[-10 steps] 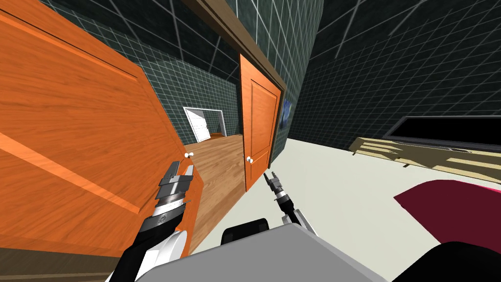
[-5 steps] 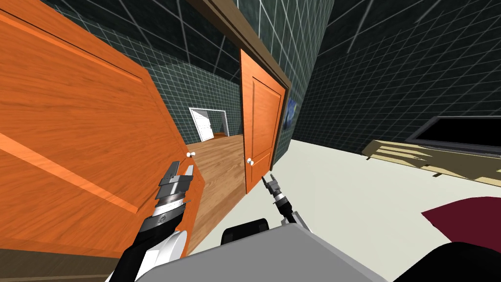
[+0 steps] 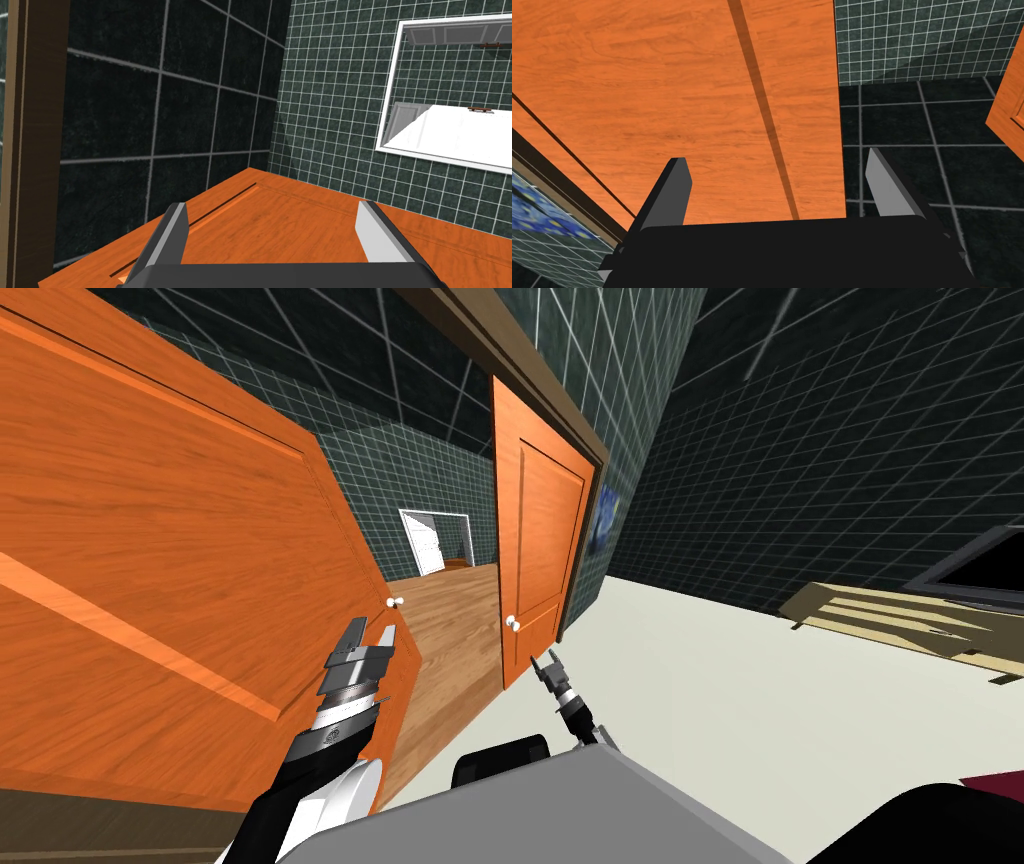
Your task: Push the door open
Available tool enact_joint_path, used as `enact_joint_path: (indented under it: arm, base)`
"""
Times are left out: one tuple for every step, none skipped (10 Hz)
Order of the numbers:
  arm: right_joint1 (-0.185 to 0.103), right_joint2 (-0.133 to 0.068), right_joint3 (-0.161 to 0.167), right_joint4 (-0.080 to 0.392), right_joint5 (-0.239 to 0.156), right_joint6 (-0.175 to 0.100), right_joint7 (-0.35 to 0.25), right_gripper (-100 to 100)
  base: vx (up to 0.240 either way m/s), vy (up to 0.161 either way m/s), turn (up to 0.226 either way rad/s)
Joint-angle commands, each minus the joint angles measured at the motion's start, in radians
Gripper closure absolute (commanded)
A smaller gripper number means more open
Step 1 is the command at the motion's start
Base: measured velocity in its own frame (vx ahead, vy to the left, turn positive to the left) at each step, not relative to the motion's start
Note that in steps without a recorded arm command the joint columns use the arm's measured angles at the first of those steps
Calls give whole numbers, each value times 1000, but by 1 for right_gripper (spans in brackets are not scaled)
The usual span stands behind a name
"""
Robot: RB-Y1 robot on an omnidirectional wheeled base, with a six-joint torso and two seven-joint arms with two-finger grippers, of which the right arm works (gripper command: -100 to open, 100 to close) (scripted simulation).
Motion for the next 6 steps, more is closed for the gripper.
enact_joint_path:
  arm:
    - [2,7,1,26,17,-14,28,-100]
    - [-2,15,2,55,35,-26,55,-100]
    - [-4,19,2,68,43,-31,68,-100]
    - [-7,28,3,93,60,-41,92,-100]
    - [-11,36,4,119,76,-51,116,-100]
    - [-13,45,4,140,90,-59,136,-100]
  base:
    - [92,-82,90]
    - [103,-90,162]
    - [103,-98,112]
    - [104,-107,115]
    - [100,-137,137]
    - [103,-141,160]
